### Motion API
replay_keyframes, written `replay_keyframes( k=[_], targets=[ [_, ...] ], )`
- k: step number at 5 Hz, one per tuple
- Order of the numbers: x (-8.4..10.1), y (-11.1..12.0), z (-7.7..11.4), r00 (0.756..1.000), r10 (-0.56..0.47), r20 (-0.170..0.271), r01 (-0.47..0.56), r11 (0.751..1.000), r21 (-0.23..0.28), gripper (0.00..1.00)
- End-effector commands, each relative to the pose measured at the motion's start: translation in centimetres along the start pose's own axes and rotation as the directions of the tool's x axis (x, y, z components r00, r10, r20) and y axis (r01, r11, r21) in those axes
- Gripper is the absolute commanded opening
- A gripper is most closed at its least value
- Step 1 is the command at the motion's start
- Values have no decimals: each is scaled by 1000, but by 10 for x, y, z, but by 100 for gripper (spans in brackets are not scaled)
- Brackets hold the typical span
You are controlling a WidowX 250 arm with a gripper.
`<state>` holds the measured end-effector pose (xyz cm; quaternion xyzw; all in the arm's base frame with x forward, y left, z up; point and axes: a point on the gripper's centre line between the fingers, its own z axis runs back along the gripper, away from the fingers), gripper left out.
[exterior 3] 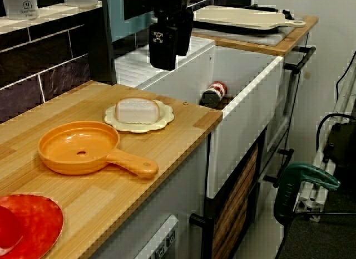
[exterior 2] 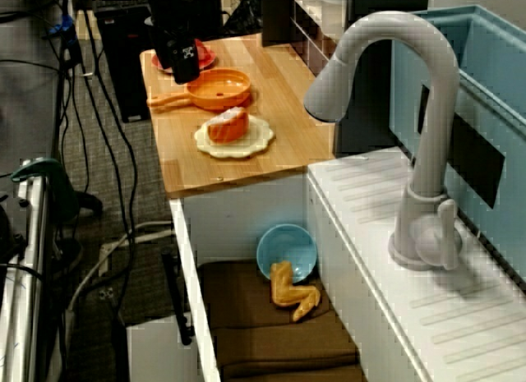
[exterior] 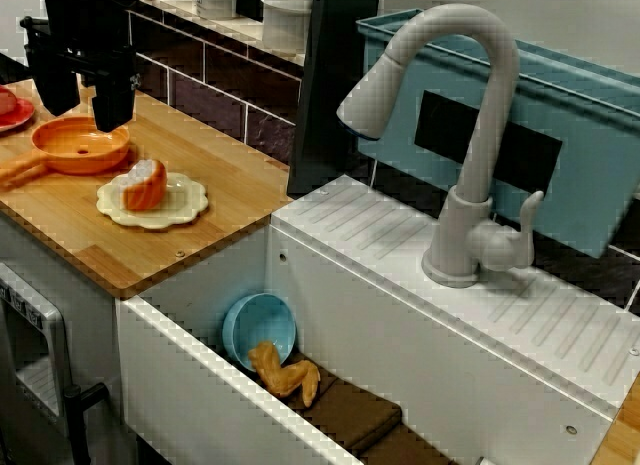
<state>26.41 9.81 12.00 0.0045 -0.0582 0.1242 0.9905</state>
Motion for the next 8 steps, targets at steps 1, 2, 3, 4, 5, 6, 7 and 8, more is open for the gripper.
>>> replay_keyframes(
  k=[1,2,3,4,5,6,7,8],
  targets=[
    [12,8,-14,998,41,56,-41,999,6,100],
    [16,7,-22,996,67,62,-67,998,7,100],
    [27,2,-29,995,83,54,-84,996,11,100],
    [38,-2,-30,992,109,62,-110,994,8,100],
    [43,-4,-33,990,122,66,-122,992,5,100],
    [40,-3,-39,986,140,86,-142,990,10,100],
    [37,-8,-50,988,131,81,-133,991,19,100],
    [35,-9,-54,988,134,81,-136,990,25,100]
  ],
)
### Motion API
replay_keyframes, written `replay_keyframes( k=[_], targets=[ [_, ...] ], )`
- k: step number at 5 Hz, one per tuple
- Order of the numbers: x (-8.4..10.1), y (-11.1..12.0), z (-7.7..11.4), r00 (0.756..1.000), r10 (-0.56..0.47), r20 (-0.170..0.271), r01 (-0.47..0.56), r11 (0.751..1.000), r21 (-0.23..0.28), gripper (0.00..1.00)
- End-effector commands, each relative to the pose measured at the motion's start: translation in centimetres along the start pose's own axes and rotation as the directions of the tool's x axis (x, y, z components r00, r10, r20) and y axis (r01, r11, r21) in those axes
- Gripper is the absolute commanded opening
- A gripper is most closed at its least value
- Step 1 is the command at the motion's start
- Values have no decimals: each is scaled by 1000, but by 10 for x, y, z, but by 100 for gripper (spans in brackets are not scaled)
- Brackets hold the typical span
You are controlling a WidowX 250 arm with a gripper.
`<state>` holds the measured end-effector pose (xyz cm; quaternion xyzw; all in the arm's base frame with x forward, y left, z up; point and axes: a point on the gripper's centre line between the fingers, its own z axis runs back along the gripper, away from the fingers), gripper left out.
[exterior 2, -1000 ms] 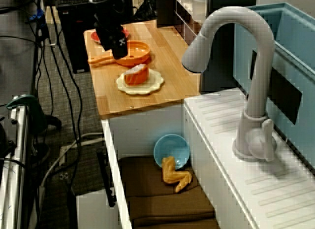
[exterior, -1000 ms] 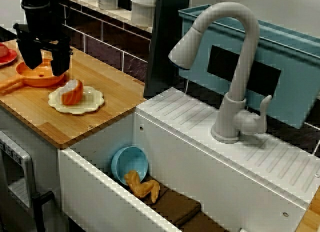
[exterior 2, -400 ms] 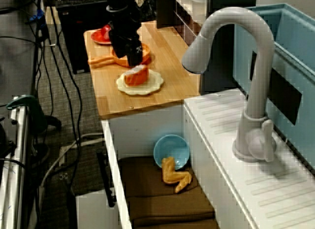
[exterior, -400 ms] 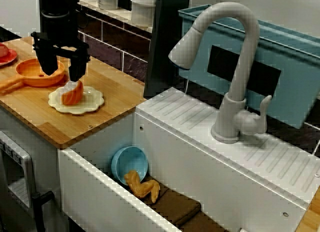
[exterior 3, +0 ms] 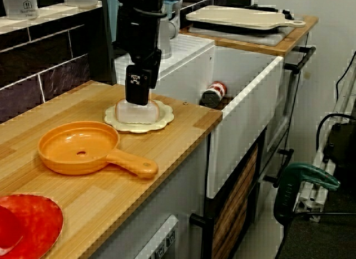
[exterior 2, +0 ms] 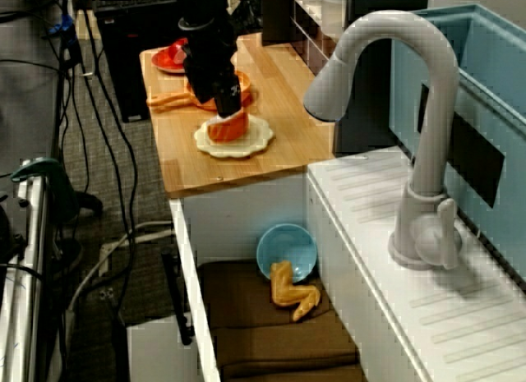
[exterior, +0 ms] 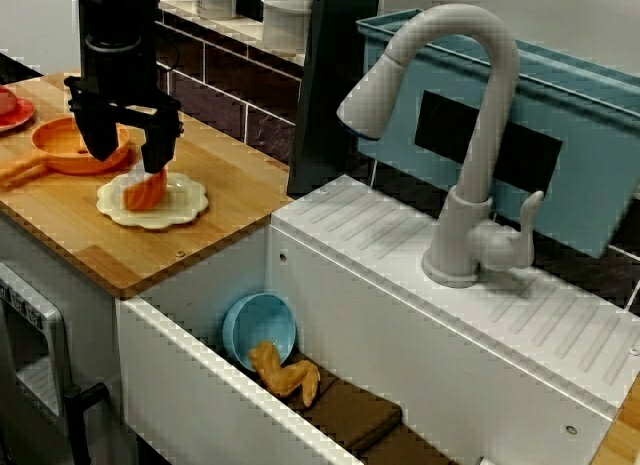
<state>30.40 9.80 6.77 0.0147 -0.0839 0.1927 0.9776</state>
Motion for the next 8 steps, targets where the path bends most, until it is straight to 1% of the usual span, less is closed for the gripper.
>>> replay_keyframes(
  k=[1,5,7,8],
  targets=[
    [2,0,1,1000,6,19,-6,1000,1,100],
    [-1,1,-6,1000,27,16,-26,1000,-2,100],
    [1,2,-13,999,38,6,-38,999,5,100],
    [3,5,-13,999,48,5,-48,999,2,100]
  ],
)
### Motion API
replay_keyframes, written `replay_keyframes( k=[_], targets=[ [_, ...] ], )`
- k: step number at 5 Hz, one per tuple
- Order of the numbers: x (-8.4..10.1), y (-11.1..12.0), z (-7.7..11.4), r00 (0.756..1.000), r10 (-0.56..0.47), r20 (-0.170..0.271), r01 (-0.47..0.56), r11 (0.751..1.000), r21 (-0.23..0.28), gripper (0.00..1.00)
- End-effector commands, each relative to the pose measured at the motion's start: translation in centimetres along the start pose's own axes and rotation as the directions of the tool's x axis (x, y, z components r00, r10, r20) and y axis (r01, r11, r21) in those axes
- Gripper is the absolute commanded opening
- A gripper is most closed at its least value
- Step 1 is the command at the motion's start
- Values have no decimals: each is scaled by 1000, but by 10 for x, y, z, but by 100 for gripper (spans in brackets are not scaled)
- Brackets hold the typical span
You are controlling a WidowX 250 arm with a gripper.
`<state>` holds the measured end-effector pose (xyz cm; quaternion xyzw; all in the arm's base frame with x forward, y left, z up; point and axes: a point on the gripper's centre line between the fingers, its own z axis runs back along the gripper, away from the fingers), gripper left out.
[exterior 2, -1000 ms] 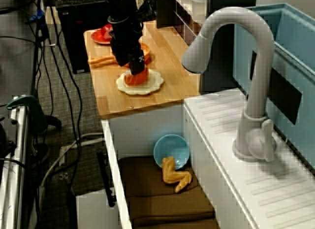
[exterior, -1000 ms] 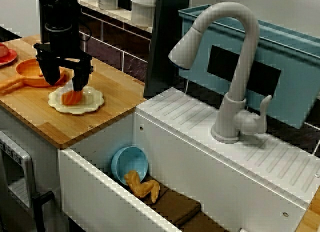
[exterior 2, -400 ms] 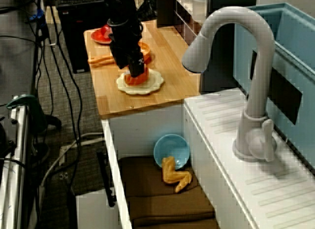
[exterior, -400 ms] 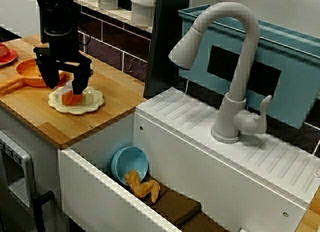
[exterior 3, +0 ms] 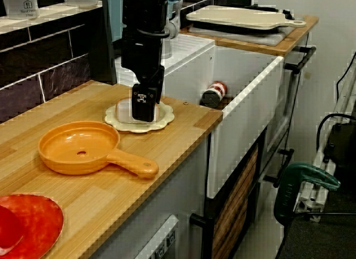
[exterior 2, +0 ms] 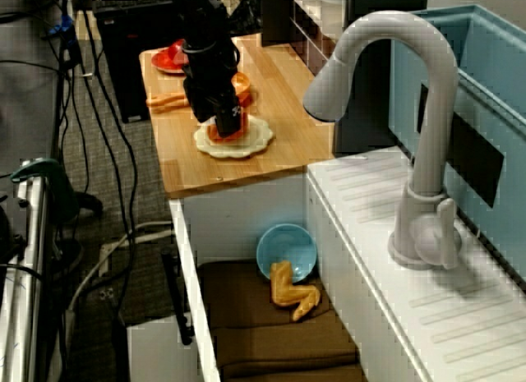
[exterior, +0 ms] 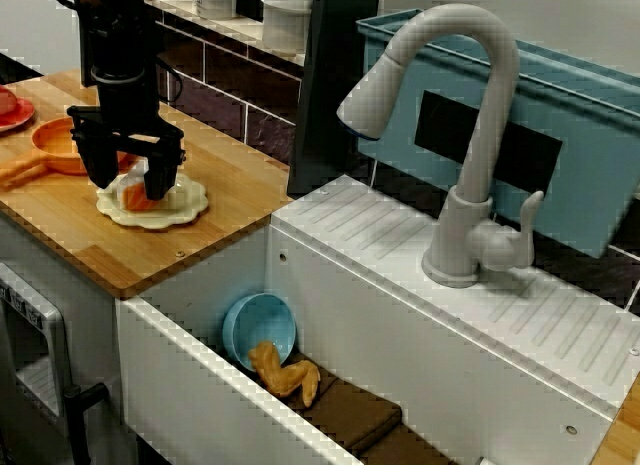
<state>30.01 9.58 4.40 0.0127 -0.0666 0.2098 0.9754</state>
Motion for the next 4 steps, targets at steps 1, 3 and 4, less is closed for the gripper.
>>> replay_keyframes(
  k=[1,3,4],
  targets=[
    [11,6,9,999,14,37,-14,1000,-5,100],
    [10,7,7,1000,19,25,-18,1000,-6,100],
    [9,10,7,1000,16,10,-16,999,-31,0]
  ],
)
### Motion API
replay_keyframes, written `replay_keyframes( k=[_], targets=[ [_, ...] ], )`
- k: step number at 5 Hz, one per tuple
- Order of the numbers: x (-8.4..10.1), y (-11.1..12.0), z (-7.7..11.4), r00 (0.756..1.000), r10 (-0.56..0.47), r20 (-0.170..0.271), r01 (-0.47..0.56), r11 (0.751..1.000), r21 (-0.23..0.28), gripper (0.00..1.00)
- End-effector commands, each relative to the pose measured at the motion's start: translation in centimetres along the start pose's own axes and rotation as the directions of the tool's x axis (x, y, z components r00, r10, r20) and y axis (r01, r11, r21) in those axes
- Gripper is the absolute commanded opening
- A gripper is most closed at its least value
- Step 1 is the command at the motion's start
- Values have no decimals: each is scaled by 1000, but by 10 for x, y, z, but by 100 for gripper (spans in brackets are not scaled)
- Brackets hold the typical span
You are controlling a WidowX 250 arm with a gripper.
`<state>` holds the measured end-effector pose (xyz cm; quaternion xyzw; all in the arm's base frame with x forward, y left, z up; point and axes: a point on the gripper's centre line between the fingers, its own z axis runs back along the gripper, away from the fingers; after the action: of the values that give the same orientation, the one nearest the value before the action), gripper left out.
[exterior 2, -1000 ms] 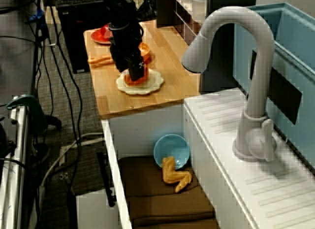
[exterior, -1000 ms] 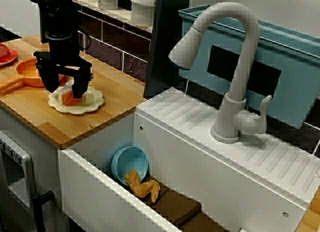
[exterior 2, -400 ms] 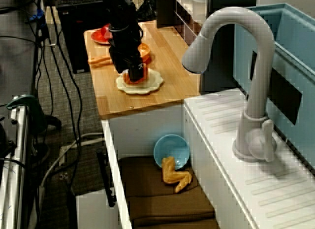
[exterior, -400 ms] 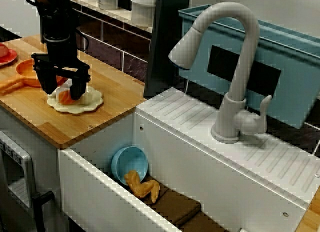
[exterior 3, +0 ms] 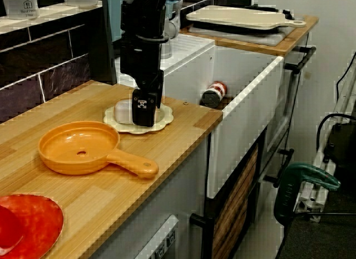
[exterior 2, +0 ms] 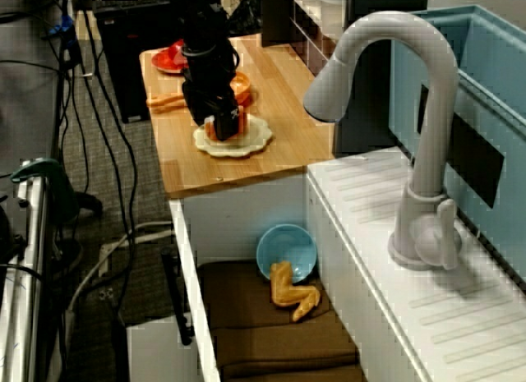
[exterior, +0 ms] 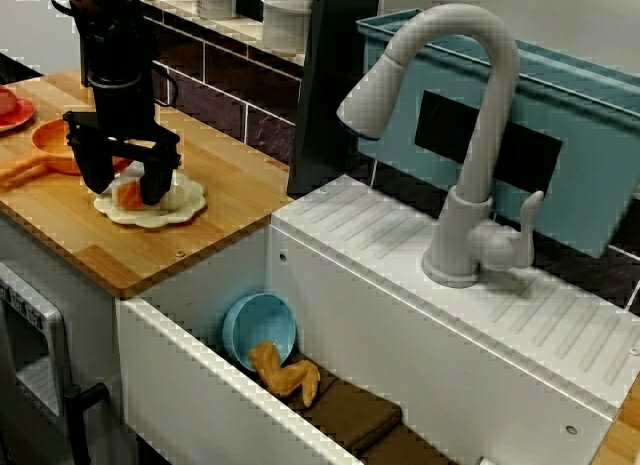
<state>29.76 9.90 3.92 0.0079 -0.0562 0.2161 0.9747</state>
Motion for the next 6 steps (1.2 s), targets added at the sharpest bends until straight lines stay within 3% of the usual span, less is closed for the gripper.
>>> replay_keyframes(
  k=[1,2,4,6],
  targets=[
    [3,14,16,998,0,62,3,999,-46,0],
    [3,25,24,999,24,35,-22,997,-67,0],
    [17,53,61,996,93,14,-89,985,-146,0],
    [28,69,75,989,147,26,-141,978,-153,0]
  ],
)
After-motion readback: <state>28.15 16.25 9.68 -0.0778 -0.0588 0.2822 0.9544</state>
